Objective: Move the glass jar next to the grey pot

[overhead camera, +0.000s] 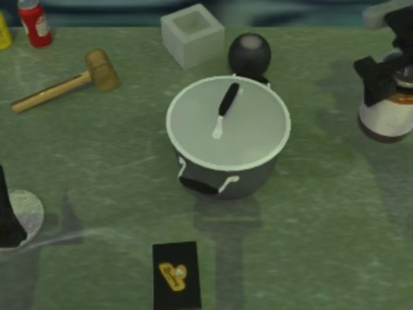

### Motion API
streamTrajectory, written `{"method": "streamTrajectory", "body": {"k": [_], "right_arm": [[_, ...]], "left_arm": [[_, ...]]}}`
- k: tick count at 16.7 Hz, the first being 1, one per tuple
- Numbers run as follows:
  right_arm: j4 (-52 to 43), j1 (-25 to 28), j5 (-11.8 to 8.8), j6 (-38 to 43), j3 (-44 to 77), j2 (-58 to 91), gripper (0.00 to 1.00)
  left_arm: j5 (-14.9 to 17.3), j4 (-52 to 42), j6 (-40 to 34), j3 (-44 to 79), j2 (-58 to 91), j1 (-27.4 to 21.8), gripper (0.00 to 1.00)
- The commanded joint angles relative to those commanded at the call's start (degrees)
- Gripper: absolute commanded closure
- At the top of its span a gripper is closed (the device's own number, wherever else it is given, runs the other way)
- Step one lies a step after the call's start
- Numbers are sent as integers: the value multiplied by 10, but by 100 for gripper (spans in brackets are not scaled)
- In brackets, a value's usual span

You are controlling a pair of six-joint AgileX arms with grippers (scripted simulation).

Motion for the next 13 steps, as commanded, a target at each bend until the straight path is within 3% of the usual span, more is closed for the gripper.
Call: {"method": "streamTrajectory", "body": {"k": [7, 13], "right_arm": [[72, 81, 52, 283, -77, -15, 100], [92, 102, 66, 338, -97, -20, 100]], "left_arm": [[0, 0, 0, 0, 0, 0, 0], [0, 0, 0, 0, 0, 0, 0]]}}
